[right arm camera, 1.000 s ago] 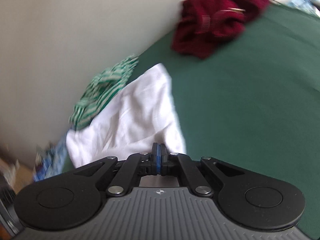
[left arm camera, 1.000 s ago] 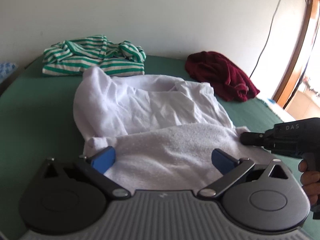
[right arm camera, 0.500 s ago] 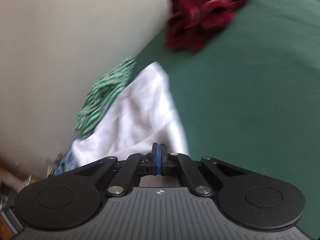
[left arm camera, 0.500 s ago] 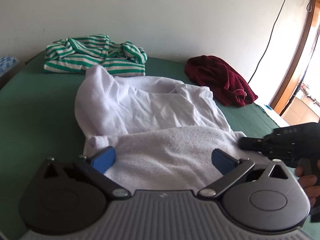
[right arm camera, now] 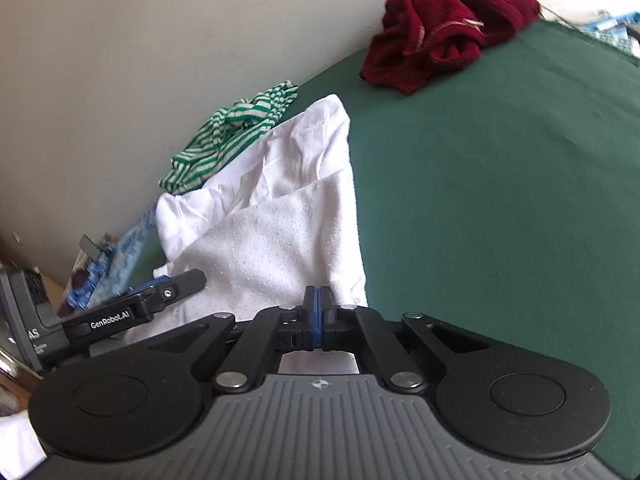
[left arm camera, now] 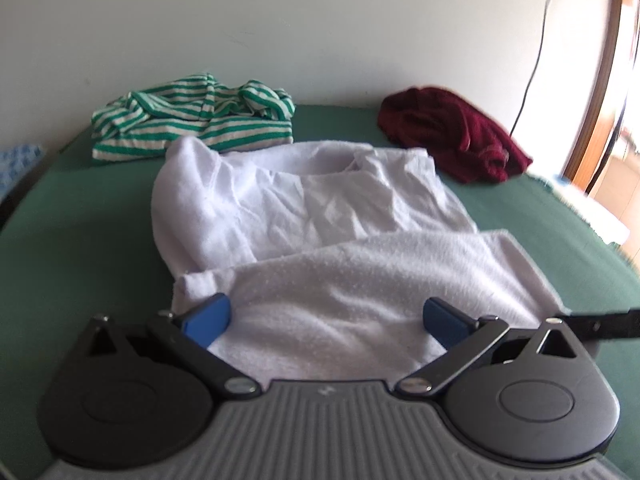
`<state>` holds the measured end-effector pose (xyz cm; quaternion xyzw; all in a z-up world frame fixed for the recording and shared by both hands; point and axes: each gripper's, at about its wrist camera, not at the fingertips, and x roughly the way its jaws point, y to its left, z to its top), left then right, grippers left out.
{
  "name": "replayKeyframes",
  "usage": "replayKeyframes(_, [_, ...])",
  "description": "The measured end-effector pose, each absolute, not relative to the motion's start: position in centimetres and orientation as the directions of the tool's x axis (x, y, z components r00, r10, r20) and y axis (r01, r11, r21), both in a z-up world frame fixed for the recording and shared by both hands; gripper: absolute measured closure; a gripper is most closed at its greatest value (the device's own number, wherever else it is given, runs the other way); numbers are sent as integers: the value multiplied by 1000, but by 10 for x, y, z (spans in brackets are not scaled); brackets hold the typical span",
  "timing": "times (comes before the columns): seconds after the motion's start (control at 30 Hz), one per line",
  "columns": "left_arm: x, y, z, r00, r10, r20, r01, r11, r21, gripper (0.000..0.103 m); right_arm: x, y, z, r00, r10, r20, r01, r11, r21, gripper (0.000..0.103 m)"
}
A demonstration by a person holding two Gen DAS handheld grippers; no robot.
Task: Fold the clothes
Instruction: 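Release the shirt with the right gripper and pat the fold flat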
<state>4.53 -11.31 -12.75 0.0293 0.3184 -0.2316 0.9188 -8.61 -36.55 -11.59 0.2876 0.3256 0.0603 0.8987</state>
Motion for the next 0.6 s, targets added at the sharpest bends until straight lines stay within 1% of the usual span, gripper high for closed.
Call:
replayKeyframes(0.07, [44, -117, -128, 691, -389, -609, 449, 891, -60, 0, -87, -367, -119, 793, 301, -530, 90, 802, 590, 103])
replayKeyframes(0.17, [38, -113, -126, 697, -376, -610, 445, 894, -42, 0, -88, -377, -124, 803, 315, -506, 90, 775, 625, 103])
replayKeyframes(0.23, [25, -104, -120, 713, -350, -608, 430, 903, -15, 0, -84, -377, -117, 786, 316, -531, 54, 821, 568, 103])
replayKeyframes(0.3, [11, -96, -115, 728, -323, -605, 414, 910, 13, 1, -80, -376, -107, 778, 291, -558, 60, 849, 525, 103])
replayKeyframes(0.33, [4, -91, -112, 732, -325, -599, 410, 912, 7, 1, -80, -375, -101, 783, 268, -562, 75, 855, 513, 103])
replayKeyframes(0.37, [-4, -86, -109, 733, -341, -589, 409, 912, -20, 1, -79, -373, -95, 789, 266, -554, 69, 857, 511, 97])
replayKeyframes(0.43, [-13, -83, -105, 714, -388, -583, 433, 899, -68, 1, -76, -364, -86, 794, 323, -516, -2, 849, 529, 96])
replayKeyframes(0.5, [-19, -86, -105, 685, -426, -592, 462, 881, -99, 1, -66, -348, -89, 757, 342, -556, -29, 869, 495, 94])
replayKeyframes(0.6, [-26, -94, -116, 672, -386, -633, 484, 875, -20, 1, -61, -340, -102, 731, 319, -604, -21, 894, 448, 97])
